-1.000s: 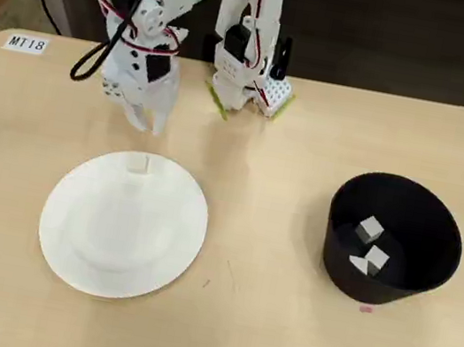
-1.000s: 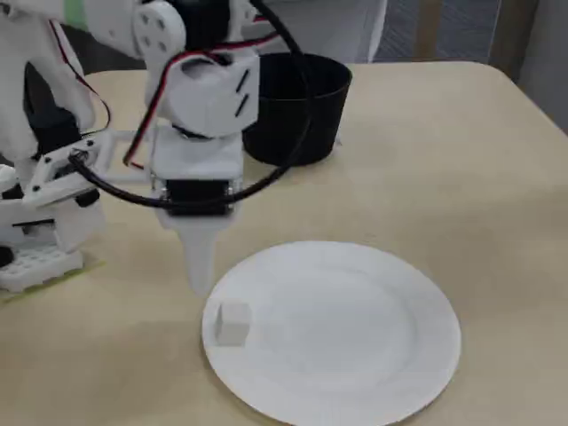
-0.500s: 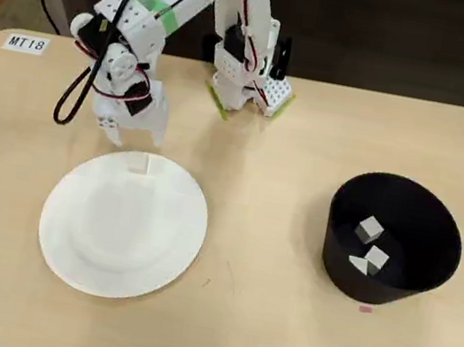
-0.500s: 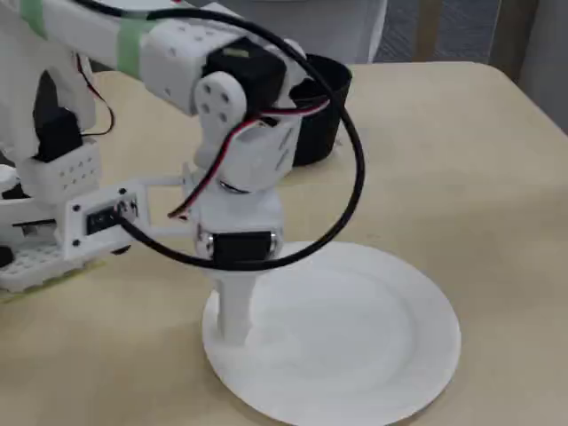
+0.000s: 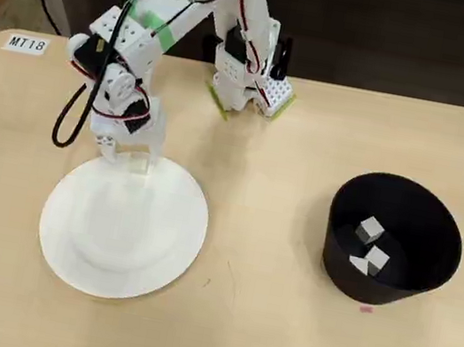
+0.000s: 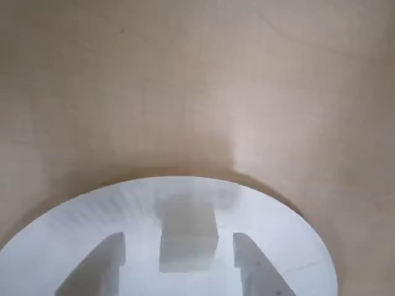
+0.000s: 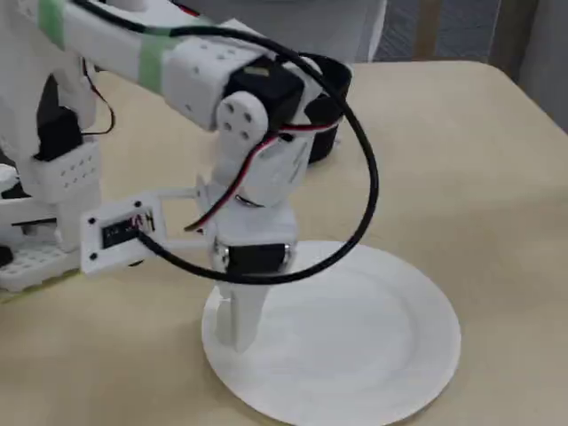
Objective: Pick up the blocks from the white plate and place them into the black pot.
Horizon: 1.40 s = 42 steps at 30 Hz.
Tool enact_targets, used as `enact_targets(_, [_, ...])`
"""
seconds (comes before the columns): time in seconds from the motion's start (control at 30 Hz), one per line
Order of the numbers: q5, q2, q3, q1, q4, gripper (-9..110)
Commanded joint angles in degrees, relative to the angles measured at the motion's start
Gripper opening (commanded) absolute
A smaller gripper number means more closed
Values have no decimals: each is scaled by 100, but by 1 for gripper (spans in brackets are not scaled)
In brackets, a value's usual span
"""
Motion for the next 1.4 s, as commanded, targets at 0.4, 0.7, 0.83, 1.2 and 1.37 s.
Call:
enact_targets(0.4, [-105,-457,-378,0,-439,-2])
enact_targets(0.7, [-782,-527,-1063,-149,-782,-2])
enact_targets(0.83, [-1731,-510,-2276,-554,-1116,-2])
enact_targets(1.2, [-3516,1239,-3604,-3050,-1881,-2])
enact_targets(1.37, [-4069,2127,-3568,-4720,-1266,-2])
